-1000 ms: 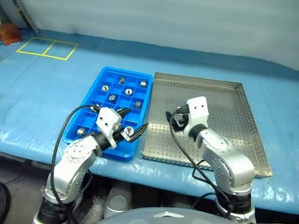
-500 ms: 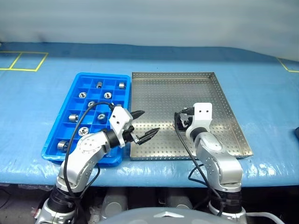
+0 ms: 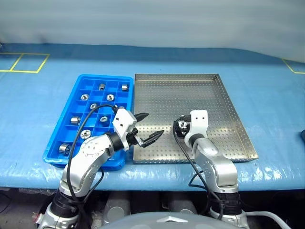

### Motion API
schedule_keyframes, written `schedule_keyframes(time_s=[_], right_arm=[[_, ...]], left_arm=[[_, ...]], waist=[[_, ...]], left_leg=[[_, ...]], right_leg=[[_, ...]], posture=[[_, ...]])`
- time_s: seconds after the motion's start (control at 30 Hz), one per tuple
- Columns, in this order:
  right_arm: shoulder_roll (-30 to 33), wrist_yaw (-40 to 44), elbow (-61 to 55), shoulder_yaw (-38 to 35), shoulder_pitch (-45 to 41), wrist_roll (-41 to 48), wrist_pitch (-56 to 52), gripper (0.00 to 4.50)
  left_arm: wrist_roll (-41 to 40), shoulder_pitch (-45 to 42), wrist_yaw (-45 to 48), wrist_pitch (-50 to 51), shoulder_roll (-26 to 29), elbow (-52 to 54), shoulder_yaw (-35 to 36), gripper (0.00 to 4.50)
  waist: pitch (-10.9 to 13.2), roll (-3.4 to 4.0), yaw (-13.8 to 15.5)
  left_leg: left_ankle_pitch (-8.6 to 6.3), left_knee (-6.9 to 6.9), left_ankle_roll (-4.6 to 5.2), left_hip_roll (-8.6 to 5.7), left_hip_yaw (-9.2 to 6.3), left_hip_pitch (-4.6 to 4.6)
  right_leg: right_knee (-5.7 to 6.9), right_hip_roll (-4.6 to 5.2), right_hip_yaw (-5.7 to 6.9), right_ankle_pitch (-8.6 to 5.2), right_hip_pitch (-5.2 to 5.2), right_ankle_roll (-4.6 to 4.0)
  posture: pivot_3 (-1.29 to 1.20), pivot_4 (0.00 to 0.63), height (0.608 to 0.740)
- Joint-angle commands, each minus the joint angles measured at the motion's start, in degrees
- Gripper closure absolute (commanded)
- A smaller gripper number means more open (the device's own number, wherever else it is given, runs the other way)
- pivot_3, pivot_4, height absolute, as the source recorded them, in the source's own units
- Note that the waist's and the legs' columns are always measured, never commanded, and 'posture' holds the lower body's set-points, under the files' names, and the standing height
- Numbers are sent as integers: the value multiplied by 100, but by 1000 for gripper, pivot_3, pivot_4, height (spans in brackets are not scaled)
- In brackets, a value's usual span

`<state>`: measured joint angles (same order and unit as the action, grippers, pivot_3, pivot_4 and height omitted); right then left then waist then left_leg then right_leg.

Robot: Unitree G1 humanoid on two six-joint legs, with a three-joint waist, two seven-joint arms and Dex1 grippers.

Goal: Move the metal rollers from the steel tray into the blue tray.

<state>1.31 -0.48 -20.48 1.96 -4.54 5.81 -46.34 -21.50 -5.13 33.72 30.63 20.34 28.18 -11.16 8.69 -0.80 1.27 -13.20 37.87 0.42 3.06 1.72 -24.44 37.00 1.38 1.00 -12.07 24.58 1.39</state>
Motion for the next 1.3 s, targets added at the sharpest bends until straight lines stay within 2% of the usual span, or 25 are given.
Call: schedule_keyframes(time_s=[0.03, 0.13, 0.37, 0.6, 0.93, 1.3], right_arm=[[49, 87, -192, 138, -24, -26, 68, 1876], [91, 154, -296, 192, -107, 0, -26, 2803], [259, 360, -564, 337, -341, 41, -437, 2813], [571, 905, -923, 710, -1223, 198, -773, 2813], [1037, 2116, -479, 1673, -2153, 435, -422, 2813], [842, 2553, -17, 2393, -2173, 364, 63, 2813]], left_arm=[[-63, 61, -67, -76, -34, 228, 56, 0], [-71, 127, -131, -78, -32, 259, 116, 0], [-42, 367, -276, -137, -8, 411, 218, 0], [47, 746, -664, -316, -63, 633, 497, 0], [325, 1875, -1224, -1030, -124, 1194, 1300, 0], [40, 2854, -1282, -1172, -238, 1608, 1869, 0]], waist=[[0, 0, 3], [0, 0, 29], [0, 0, 106], [1, 1, 160], [1, -1, 602], [2, 0, 1288]], left_leg=[[0, 0, 0, 0, 0, 1], [0, 0, 0, 0, -1, 3], [0, 0, 1, -1, -1, 3], [1, 0, 3, 0, -4, 5], [1, -7, 3, -2, -4, 1], [0, -4, 1, 2, -4, -15]], right_leg=[[0, 0, -2, 0, 0, 0], [1, 0, -4, 0, 0, 0], [2, 0, -5, 1, 0, 0], [4, -1, -6, 2, 2, 0], [-3, 0, 8, 1, 0, -1], [-8, 7, 45, -7, 7, -13]], posture=[[127, 150, 740], [146, 150, 740], [195, 150, 740], [288, 150, 740], [447, 150, 740], [554, 150, 740]])
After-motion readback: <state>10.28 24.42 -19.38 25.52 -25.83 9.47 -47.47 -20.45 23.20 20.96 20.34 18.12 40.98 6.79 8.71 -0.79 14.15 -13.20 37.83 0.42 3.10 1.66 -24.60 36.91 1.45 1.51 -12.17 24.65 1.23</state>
